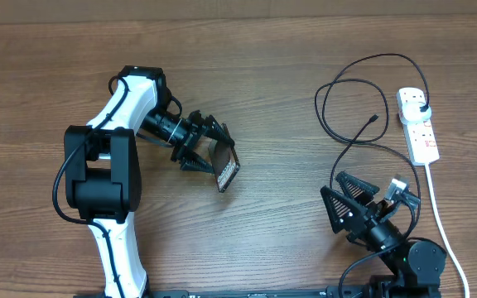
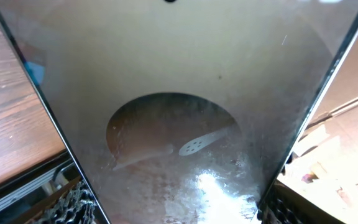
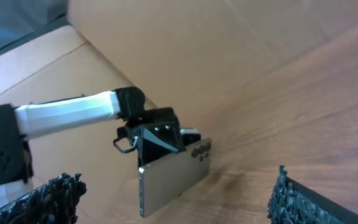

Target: Plug charger to phone and switch on socket

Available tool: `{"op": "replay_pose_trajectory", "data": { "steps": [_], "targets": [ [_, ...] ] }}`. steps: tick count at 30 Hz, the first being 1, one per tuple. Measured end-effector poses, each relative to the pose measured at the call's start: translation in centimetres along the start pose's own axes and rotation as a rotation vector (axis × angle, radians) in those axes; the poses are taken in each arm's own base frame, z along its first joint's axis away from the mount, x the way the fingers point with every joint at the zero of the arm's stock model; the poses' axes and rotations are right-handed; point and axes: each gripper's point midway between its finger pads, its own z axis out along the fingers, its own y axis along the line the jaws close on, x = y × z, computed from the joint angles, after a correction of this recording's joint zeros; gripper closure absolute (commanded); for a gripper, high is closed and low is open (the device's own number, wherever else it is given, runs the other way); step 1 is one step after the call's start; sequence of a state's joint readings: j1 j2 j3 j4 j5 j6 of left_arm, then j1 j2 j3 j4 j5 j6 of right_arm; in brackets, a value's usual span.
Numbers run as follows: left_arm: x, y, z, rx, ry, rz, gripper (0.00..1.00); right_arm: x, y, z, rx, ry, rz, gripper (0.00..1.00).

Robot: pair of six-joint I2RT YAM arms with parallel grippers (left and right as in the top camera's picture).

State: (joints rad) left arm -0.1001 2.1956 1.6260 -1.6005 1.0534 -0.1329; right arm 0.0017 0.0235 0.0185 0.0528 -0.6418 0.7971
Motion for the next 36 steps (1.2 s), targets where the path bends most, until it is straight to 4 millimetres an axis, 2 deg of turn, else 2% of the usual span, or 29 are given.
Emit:
{"op": "replay_pose_trajectory", "data": {
  "steps": [3,6,10,13,18,20,23,25,28,32,36],
  "targets": [
    [-0.2,-0.2,0.0,0.012,-0.005,0.006,0.41,0.4,-0.9,0.2,0.040,0.026,0.056,0.00],
    [-0.3,-0.3,0.0,0.018,-0.008,0.004,0.41,-0.2,-0.8,0.7,0.069,0.048,0.094,0.00],
    [-0.4,-0.4,0.0,0.020,-0.012,0.005,0.41,-2.5,0.4,1.9,0.111,0.076,0.137,0.01],
    [-0.5,-0.4,0.0,0.023,-0.016,0.008,0.41,-4.1,1.4,3.4,0.145,0.134,0.155,0.01],
    [-0.6,-0.8,0.0,0.042,-0.015,0.002,0.41,-4.5,3.3,6.4,0.266,0.333,0.177,0.00],
    [-0.6,-0.9,0.0,0.046,-0.016,-0.002,0.41,-3.6,3.3,6.6,0.352,0.404,0.175,0.00],
    [-0.8,-1.1,0.0,0.057,-0.021,0.002,0.41,-2.0,4.5,8.2,0.403,0.486,0.108,0.00],
    [-0.9,-1.2,-0.1,0.064,-0.024,0.005,0.41,-0.3,5.2,9.3,0.429,0.520,0.070,0.00],
    [-1.1,-1.5,-0.1,0.079,-0.026,0.000,0.41,3.1,5.3,9.8,0.504,0.571,0.053,0.00],
    [-1.4,-1.8,-0.1,0.096,-0.034,-0.006,0.41,5.9,5.5,11.2,0.547,0.572,0.030,0.01],
    [-1.7,-2.1,-0.2,0.107,-0.042,-0.026,0.41,7.5,5.3,12.8,0.556,0.556,0.025,0.00]
  ]
}}
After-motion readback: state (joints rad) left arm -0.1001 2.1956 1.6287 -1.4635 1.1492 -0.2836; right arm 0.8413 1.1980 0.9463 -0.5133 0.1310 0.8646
